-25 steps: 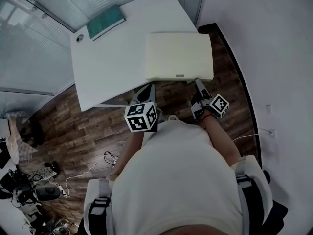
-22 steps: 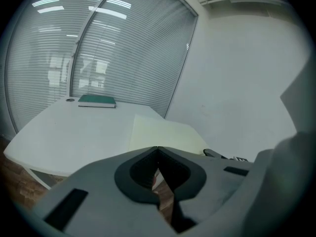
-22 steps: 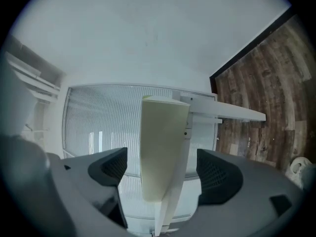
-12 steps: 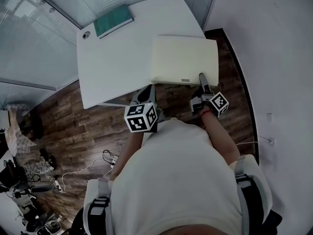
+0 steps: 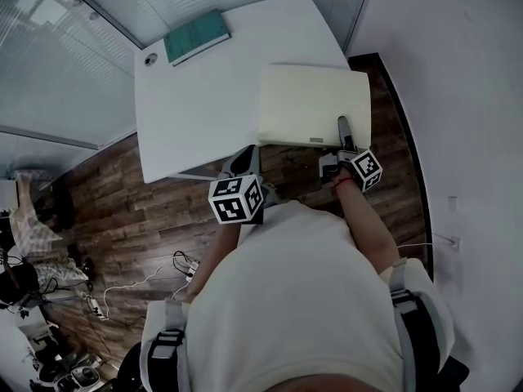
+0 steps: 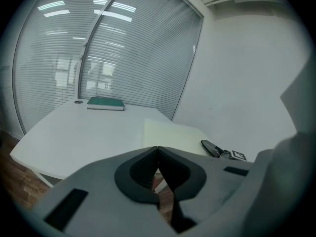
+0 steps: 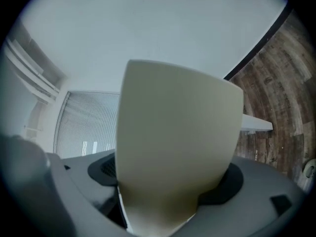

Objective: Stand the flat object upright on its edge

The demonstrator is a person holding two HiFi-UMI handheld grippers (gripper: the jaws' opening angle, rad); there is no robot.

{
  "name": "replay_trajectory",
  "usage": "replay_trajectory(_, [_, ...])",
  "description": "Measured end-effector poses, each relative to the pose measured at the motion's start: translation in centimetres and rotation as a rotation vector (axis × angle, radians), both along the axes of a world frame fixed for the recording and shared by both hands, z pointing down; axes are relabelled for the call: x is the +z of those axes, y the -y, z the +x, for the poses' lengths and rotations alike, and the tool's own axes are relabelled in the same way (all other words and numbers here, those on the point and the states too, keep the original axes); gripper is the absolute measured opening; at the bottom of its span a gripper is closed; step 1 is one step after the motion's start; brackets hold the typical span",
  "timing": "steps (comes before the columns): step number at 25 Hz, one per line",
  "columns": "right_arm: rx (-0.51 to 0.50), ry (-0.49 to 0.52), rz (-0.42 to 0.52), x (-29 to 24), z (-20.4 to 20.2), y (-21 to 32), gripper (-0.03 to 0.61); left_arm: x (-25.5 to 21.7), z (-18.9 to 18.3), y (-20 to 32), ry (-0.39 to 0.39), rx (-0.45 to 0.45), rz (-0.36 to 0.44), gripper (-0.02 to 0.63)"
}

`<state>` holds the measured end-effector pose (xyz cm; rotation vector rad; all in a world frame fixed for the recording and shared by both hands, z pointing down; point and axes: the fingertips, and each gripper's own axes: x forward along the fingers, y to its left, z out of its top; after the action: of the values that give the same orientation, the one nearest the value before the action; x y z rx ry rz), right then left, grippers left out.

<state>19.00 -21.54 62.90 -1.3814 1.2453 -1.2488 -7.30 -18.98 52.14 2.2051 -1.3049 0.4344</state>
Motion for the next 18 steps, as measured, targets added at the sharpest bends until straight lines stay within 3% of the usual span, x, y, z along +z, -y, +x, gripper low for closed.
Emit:
replay_trajectory(10, [0.006,-0.024,-0.024,0.3,1.0,1.2,0.423,-0.3,-0.3,0.7,-0.001,-0.004,0.006,0.02])
replay_trajectory(12, [-0.006,-0.013,-0.019,0.4,1.0,1.1,0.358,-0.2,-0.2,0.6,-0.001,-0.004,0.006,0.02])
replay_trajectory(18, [-0.014,0.008,0.007,0.0,1.0,0.9,0.308,-0.2,-0.3,0.4,-0.002,-0.003,0.007,0.02])
